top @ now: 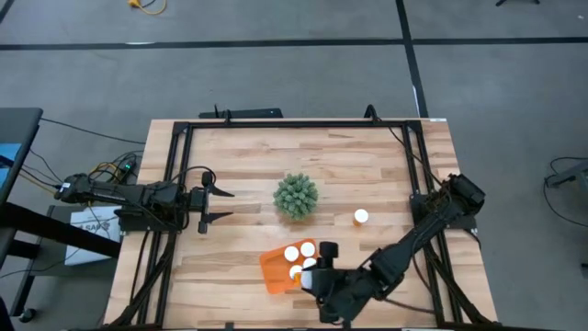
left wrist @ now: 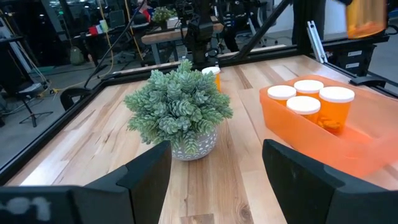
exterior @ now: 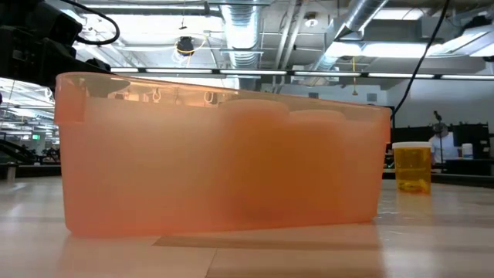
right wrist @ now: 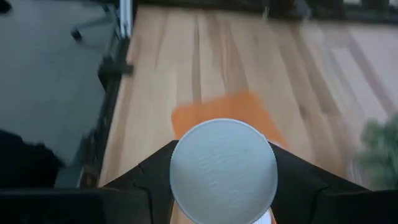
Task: Pick and place pill bottles into a basket
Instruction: Put the orange pill bottle into the orange bin
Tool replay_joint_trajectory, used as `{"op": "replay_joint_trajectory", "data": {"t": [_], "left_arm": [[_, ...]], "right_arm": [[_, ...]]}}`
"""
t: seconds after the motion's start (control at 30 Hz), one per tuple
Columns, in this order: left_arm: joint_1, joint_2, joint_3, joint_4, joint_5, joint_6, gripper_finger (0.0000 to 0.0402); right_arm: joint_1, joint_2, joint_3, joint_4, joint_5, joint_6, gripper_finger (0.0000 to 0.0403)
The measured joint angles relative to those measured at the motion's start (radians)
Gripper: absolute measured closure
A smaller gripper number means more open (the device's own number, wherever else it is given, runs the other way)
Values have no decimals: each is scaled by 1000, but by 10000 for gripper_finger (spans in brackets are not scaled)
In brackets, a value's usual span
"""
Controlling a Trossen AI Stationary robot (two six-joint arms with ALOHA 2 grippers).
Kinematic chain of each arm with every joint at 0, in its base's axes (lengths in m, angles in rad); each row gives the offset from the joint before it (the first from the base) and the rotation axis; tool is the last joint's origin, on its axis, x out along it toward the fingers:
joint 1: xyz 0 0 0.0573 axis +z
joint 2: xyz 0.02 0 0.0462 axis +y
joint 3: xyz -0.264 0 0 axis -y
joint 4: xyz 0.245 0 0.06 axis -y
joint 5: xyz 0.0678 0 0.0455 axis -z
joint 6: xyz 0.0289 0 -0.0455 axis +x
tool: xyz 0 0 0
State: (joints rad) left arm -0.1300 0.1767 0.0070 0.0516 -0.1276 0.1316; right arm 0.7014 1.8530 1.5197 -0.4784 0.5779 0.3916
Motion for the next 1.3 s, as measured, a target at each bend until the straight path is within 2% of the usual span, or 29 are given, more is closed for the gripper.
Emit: {"op": "replay_joint_trajectory", "data": {"t": [0.13, 0.4, 0.5, 0.77, 1.07, 1.3], "left_arm": [[0, 0, 0, 0, 0, 0, 159], [0, 0, 0, 0, 0, -2, 159], [0, 0, 0, 0, 0, 3, 159], [0, 0, 0, 0, 0, 2, 159], [0, 0, 0, 0, 0, -2, 159], [0, 0, 0, 0, 0, -2, 159]], "right_arm": [[-44, 0, -13, 84, -17, -72, 215], [-121, 34, -14, 131, -68, -87, 211], [-155, 88, -14, 177, -138, -108, 215], [-228, 184, -14, 237, -240, -106, 211], [-260, 223, -13, 262, -293, -93, 215], [-277, 230, -12, 309, -322, -93, 200]]}}
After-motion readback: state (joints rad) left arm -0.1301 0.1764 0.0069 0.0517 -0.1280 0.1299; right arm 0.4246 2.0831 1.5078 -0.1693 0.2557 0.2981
